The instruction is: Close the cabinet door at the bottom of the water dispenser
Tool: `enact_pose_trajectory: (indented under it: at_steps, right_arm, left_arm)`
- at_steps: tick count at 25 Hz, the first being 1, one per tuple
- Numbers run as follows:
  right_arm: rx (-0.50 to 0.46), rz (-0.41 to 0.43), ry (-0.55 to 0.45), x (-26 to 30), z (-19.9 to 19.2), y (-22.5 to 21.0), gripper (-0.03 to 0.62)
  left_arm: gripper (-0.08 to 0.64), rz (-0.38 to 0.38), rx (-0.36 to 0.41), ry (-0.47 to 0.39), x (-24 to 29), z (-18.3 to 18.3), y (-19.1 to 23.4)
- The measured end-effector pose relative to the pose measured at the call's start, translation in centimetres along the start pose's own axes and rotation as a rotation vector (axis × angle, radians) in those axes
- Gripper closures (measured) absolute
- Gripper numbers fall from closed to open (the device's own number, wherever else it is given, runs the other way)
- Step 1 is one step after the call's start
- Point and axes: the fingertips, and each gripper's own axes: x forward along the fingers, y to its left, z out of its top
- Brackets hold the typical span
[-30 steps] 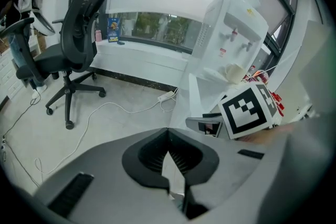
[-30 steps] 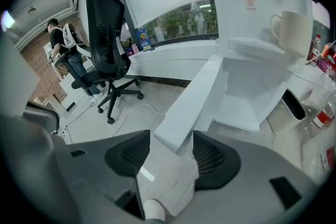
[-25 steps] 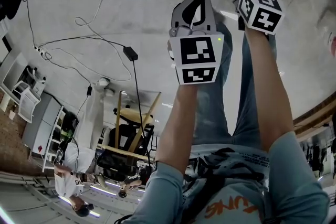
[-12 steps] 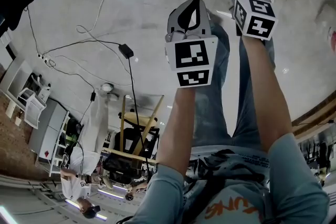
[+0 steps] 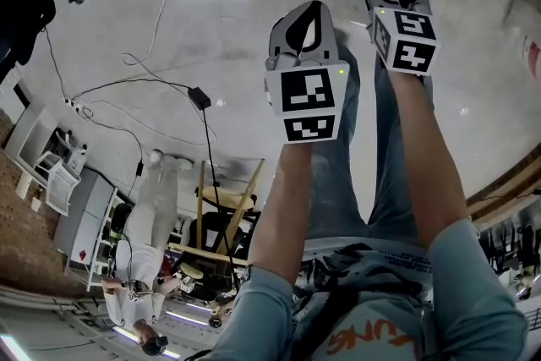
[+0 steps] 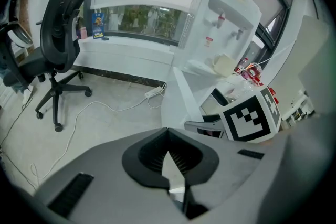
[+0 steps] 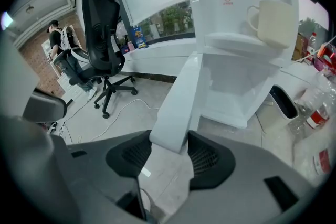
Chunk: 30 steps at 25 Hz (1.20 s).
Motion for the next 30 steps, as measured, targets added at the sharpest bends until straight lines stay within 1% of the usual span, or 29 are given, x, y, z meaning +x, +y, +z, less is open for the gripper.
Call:
enact_pose_trajectory:
  at_steps: [6, 16, 20, 27, 30]
  right_arm:
    - [0.011, -0.014, -0.005, -1.4, -0.6, -2.8, 0.367]
    - [0.027, -0.052, -0.009, -2.4, -0.8, -7.7, 0.38]
    - [0.033, -0.063, -0.006, -3.4, -0.9, -9.8, 0.38]
    - [0.014, -0.071, -0.007, -4.2, -0.7, -13.5, 0.379]
    - [0.0, -0.079, -0.004, -4.3, -0.3, -15.1, 0.379]
  left_arm:
    - [0.549, -0.023, 0.025, 0.006, 0.8, 0.5, -2.9]
    - [0.549, -0.05, 0.058, 0.035, 2.9, 1.2, -6.0]
    - [0.549, -0.062, 0.069, 0.045, 3.4, 1.9, -7.9]
    - [0.549, -0.087, 0.066, 0.053, 5.4, 2.7, -11.6]
    - [0.549, -0.093, 0.061, 0.058, 6.2, 3.1, -12.5]
